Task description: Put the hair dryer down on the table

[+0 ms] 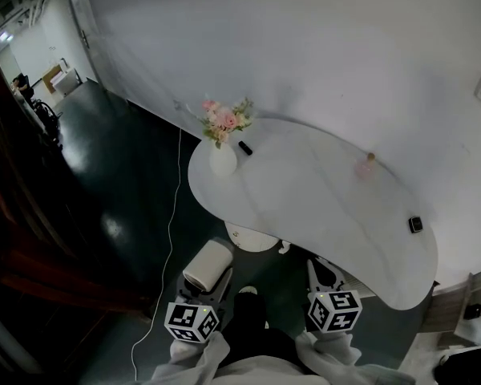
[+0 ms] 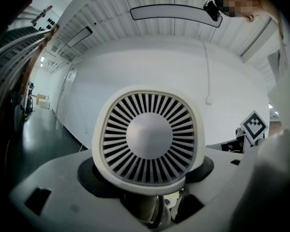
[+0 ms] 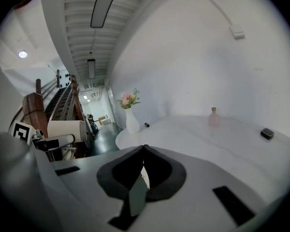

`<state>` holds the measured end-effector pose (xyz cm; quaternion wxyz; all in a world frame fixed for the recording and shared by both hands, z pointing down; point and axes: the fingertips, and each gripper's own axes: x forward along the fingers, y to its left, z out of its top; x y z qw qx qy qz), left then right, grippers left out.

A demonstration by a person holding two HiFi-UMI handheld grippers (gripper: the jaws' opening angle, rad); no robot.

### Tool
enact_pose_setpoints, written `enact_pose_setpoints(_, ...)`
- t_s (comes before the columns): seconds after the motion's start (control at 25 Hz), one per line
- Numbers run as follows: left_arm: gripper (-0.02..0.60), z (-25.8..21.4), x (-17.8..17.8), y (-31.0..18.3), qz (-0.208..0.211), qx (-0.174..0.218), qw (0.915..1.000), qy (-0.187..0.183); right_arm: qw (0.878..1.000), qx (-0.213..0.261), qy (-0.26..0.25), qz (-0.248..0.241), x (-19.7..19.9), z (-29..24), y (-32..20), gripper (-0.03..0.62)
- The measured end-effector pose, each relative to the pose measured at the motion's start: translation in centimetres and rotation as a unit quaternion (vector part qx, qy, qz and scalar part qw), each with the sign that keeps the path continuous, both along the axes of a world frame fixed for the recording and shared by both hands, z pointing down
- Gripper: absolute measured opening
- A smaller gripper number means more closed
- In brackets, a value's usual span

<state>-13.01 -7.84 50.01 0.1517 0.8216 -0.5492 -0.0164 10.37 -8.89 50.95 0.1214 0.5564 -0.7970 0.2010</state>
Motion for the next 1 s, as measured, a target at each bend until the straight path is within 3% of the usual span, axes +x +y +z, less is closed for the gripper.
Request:
enact_pose_setpoints(0.4, 0.331, 0.8, 1.2, -2.5, 0.008, -0.010, 0.9999, -0.001, 1.000, -0.007, 0.001, 0.008, 1.3, 0.6, -2.2, 0.049)
enact_pose_setpoints(1.0, 0.331, -0.5, 4.8, -13.0, 0.041, -0.011, 0.9991, -0.003, 1.000, -0.014, -0.003, 0.024, 3.8, -0.4, -11.5, 0.049)
